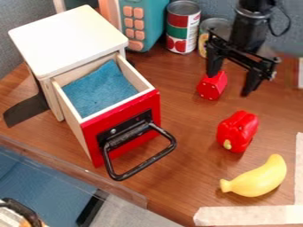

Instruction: Put the red pepper in the drawer

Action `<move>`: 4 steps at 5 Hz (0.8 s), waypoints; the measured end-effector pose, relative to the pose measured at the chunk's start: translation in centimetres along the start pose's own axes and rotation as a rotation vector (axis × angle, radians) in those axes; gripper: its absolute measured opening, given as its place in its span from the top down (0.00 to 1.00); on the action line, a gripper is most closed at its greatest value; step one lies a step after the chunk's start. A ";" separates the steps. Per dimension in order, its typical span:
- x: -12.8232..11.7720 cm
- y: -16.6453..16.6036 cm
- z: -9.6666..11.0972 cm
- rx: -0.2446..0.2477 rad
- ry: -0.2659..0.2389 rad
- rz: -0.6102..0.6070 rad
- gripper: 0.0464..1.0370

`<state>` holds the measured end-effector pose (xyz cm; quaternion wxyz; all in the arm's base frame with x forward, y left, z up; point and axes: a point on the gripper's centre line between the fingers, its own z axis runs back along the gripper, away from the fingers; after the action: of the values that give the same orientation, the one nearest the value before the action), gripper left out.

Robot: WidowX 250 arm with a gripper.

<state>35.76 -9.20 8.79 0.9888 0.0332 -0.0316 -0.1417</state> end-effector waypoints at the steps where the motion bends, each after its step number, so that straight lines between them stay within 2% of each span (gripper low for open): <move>1: 0.4 -1.1 0.1 -0.007 -0.028 0.019 0.04; 4: -0.1 -3.2 -1.7 -0.002 -0.049 0.105 0.04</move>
<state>34.89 -12.17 6.81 0.9939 0.0269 -0.0573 -0.0905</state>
